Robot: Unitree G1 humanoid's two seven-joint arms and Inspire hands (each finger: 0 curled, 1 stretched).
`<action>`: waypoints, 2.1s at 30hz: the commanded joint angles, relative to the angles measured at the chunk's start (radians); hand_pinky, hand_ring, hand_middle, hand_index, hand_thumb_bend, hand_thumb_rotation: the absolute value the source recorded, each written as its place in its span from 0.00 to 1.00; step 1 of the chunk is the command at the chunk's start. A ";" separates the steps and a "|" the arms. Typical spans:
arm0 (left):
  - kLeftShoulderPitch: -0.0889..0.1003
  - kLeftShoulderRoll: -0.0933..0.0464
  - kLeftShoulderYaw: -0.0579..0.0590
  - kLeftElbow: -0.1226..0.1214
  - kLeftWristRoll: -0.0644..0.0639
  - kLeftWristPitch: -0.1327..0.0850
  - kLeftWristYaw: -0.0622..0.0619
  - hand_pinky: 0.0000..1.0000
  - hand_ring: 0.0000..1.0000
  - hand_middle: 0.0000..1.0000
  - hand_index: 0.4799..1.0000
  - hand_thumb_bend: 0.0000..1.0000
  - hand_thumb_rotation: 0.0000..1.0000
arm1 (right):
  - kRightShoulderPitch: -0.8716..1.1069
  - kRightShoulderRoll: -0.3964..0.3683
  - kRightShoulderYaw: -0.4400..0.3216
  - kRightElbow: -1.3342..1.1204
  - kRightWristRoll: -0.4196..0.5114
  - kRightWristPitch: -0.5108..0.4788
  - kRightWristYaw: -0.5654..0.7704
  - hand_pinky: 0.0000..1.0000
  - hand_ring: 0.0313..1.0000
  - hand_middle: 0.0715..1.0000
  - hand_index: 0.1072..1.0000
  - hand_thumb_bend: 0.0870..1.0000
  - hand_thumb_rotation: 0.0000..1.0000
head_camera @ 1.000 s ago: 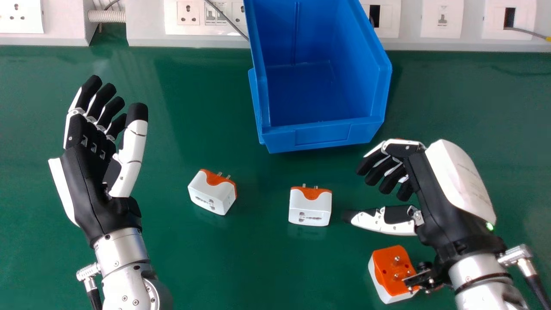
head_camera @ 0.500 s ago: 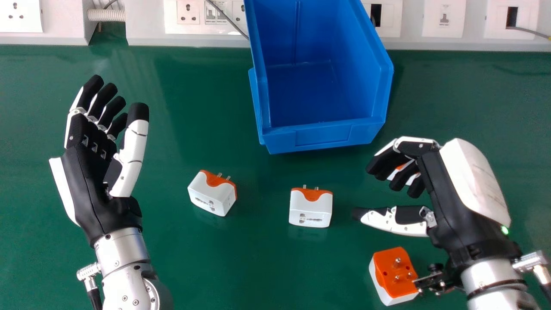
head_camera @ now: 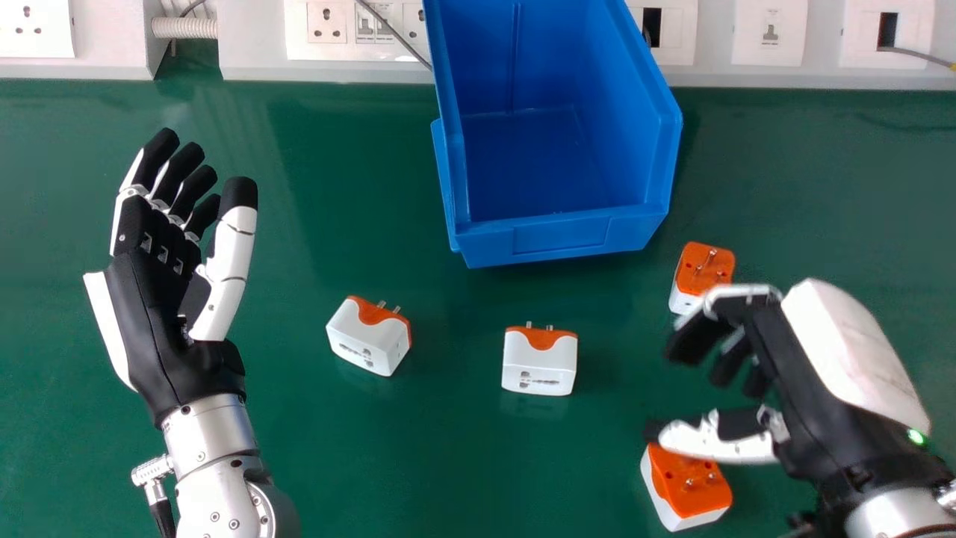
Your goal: Pick all objects and put in blue box
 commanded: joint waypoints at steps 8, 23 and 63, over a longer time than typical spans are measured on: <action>-0.009 0.000 -0.010 -0.023 0.011 -0.002 0.001 0.78 0.80 0.80 0.61 0.68 0.38 | -0.048 0.083 0.046 -0.057 -0.291 0.160 0.328 0.57 0.64 0.68 0.61 0.64 0.10; -0.014 0.000 -0.014 -0.027 0.018 0.001 0.011 0.79 0.81 0.80 0.61 0.68 0.38 | -0.094 0.165 0.009 -0.047 -0.393 0.133 0.498 0.95 0.96 0.97 0.96 0.96 0.32; -0.003 0.000 -0.013 -0.037 0.017 -0.002 0.015 0.79 0.80 0.80 0.61 0.69 0.39 | -0.273 0.259 0.169 0.645 -0.331 0.228 0.171 0.85 1.00 1.00 1.00 1.00 0.14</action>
